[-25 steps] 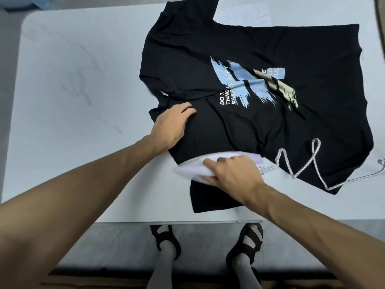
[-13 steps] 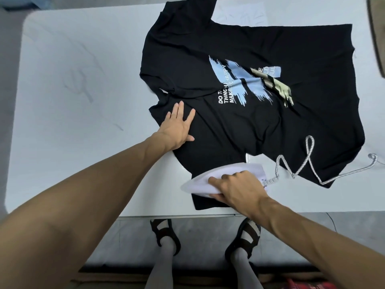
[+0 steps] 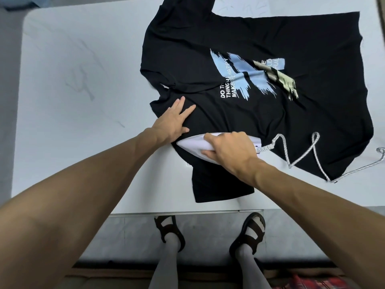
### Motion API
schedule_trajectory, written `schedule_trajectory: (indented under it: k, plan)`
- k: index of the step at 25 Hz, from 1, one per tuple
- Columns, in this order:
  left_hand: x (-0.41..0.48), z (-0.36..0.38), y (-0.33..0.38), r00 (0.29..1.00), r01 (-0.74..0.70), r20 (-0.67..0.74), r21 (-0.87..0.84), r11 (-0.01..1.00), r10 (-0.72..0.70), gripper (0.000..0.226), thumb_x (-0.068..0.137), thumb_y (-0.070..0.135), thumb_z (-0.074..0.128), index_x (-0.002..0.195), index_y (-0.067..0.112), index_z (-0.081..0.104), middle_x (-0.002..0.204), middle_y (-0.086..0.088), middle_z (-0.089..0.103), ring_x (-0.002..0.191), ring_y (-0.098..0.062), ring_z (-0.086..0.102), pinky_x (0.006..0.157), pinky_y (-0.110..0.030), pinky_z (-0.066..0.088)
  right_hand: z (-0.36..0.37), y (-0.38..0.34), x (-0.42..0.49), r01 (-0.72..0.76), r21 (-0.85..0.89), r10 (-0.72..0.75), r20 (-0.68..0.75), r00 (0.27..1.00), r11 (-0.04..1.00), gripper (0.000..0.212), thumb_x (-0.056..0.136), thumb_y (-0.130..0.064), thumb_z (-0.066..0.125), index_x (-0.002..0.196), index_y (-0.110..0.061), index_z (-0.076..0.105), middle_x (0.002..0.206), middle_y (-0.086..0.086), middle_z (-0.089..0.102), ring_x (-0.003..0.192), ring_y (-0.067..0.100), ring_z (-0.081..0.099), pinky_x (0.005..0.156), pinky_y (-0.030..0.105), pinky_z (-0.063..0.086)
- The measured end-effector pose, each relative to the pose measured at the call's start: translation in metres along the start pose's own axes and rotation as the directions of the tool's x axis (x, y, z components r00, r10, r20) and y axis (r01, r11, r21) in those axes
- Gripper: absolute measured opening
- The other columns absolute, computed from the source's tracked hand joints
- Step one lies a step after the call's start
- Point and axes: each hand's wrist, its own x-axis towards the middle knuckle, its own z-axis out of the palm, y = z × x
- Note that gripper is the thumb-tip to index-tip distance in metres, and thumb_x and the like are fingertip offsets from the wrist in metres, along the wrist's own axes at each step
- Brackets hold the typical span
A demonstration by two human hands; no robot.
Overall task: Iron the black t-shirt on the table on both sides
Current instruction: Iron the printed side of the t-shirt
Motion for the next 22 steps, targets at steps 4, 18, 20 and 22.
schedule_trajectory:
  k: [4,18,20,22]
  plan:
    - [0.002,0.001,0.004,0.999,0.026,0.02,0.091,0.995,-0.028,0.085,0.096,0.039,0.058,0.157,0.025,0.001,0.163,-0.015,-0.013,0.152,-0.027,-0.008,0.123,-0.04,0.009,0.005,-0.001,-0.016,0.09,-0.012,-0.089,0.062,0.994,0.996,0.033,0.098,-0.05,0.035,0.115,-0.026,0.048,0.087,0.004,0.069,0.073,0.029,0.064,0.056,0.032,0.029]
    - [-0.001,-0.012,0.018,0.993,0.11,0.045,-0.06,0.992,-0.108,0.083,0.093,0.022,0.064,0.157,0.026,0.011,0.164,-0.01,-0.01,0.152,-0.024,-0.006,0.123,-0.04,0.012,0.028,0.001,-0.109,0.324,-0.015,-0.316,0.173,0.933,0.946,0.033,0.07,-0.059,0.071,0.083,-0.028,0.067,0.046,-0.002,0.055,0.032,0.019,0.049,0.041,0.022,0.002]
    - [-0.004,-0.014,0.013,0.994,0.091,-0.042,-0.203,0.975,-0.102,0.069,0.095,0.015,0.06,0.154,0.026,0.027,0.165,-0.005,0.007,0.151,-0.025,0.012,0.121,-0.038,0.02,0.013,0.005,-0.103,0.242,-0.014,-0.24,0.085,0.967,0.97,0.031,0.086,-0.055,0.057,0.097,-0.027,0.061,0.062,0.002,0.066,0.047,0.025,0.06,0.04,0.027,0.028]
    - [-0.01,-0.017,0.01,0.969,0.084,-0.197,-0.297,0.951,-0.147,0.054,0.096,0.007,0.051,0.147,0.023,0.042,0.159,-0.002,0.028,0.143,-0.026,0.032,0.115,-0.038,0.029,-0.007,0.011,-0.072,0.12,0.056,-0.122,0.025,0.992,0.991,0.033,0.093,-0.052,0.046,0.114,-0.028,0.054,0.084,0.005,0.071,0.07,0.031,0.067,0.053,0.032,0.033]
